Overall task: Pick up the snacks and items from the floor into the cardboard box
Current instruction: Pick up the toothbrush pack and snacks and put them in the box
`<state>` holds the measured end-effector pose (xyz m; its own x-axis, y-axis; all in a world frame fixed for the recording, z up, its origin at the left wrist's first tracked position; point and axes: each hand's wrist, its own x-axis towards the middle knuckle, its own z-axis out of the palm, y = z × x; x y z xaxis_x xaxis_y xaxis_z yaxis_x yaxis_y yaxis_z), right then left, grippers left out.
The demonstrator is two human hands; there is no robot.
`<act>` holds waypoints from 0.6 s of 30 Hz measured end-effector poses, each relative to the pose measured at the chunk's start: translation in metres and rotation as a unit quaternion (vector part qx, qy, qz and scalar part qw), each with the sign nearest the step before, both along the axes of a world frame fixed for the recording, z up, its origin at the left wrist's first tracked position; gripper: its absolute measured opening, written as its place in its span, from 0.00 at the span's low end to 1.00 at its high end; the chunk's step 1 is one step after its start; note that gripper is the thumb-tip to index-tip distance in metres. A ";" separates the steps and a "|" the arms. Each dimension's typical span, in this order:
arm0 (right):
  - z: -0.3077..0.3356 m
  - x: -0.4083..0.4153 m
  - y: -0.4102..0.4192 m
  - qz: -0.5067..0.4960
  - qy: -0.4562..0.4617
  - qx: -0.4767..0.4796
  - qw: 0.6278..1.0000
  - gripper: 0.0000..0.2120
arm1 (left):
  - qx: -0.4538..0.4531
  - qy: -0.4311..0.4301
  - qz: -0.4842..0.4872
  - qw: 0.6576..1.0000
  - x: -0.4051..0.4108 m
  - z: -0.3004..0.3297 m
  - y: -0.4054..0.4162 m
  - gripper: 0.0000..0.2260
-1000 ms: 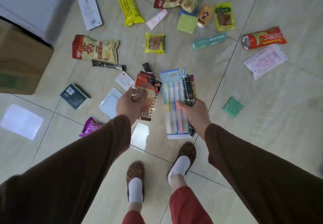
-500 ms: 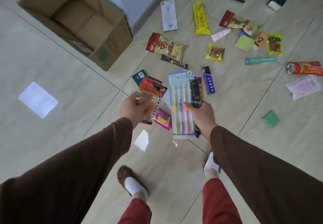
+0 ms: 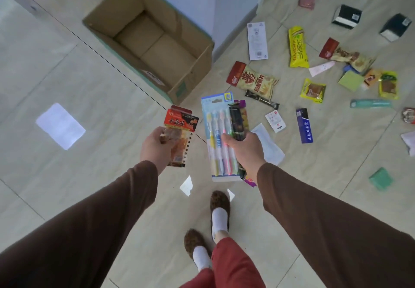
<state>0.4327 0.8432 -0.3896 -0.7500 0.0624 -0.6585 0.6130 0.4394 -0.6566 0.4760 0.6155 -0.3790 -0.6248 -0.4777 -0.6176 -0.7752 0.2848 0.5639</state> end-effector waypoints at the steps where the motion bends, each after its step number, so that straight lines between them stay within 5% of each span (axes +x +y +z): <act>1: 0.000 -0.009 -0.014 0.005 0.005 0.000 1.000 0.11 | -0.002 0.003 0.003 1.000 -0.007 -0.002 -0.013 0.09; 18: -0.010 -0.117 -0.271 -0.063 -0.015 0.012 0.998 0.13 | 0.009 0.005 -0.063 0.998 -0.148 -0.003 -0.258 0.09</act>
<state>0.3153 0.5722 -0.4000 -0.7157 0.1702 -0.6773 0.6831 0.3725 -0.6282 0.3281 0.3580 -0.3818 -0.6858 -0.3838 -0.6183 -0.7277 0.3694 0.5779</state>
